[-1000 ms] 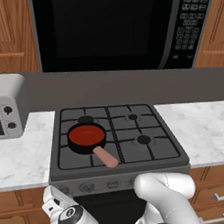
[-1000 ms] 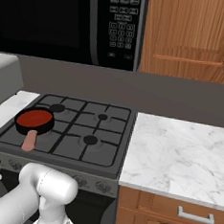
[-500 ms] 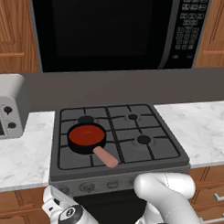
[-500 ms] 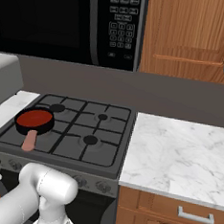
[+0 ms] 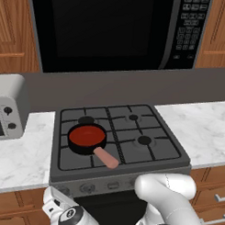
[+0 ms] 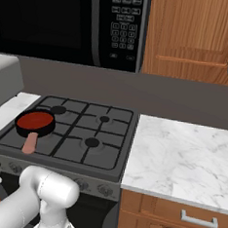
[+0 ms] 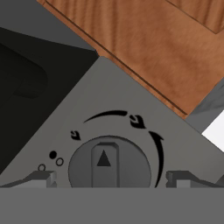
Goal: Wait until the marinara sauce is simmered to a deep red color and then turn off the stove.
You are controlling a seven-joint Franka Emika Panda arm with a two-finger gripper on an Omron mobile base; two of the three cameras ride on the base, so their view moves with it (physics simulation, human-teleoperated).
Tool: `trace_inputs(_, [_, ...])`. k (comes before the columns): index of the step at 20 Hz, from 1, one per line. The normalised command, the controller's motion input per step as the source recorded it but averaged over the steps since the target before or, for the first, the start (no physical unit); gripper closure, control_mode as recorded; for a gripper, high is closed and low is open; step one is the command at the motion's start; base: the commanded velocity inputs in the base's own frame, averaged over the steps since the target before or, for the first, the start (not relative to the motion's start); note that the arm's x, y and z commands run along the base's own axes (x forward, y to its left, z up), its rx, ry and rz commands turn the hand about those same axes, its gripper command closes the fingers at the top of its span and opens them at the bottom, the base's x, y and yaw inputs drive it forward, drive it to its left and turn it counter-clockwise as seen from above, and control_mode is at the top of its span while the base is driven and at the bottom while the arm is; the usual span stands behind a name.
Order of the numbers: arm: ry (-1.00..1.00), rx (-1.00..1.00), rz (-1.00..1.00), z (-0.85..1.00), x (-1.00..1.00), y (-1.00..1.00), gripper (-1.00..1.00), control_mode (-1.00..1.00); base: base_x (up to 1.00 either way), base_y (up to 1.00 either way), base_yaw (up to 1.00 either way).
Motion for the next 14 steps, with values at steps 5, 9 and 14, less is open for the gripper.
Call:
trace_inputs(5, [0.0,0.0,0.0,0.0,0.0,0.0,-1.0,-1.0,0.0,0.0,0.0])
trace_inputs(9, [0.0,0.0,0.0,0.0,0.0,0.0,-1.0,-1.0,0.0,0.0,0.0])
trace_inputs(14, [0.0,0.0,0.0,0.0,0.0,0.0,-1.0,-1.0,0.0,0.0,0.0])
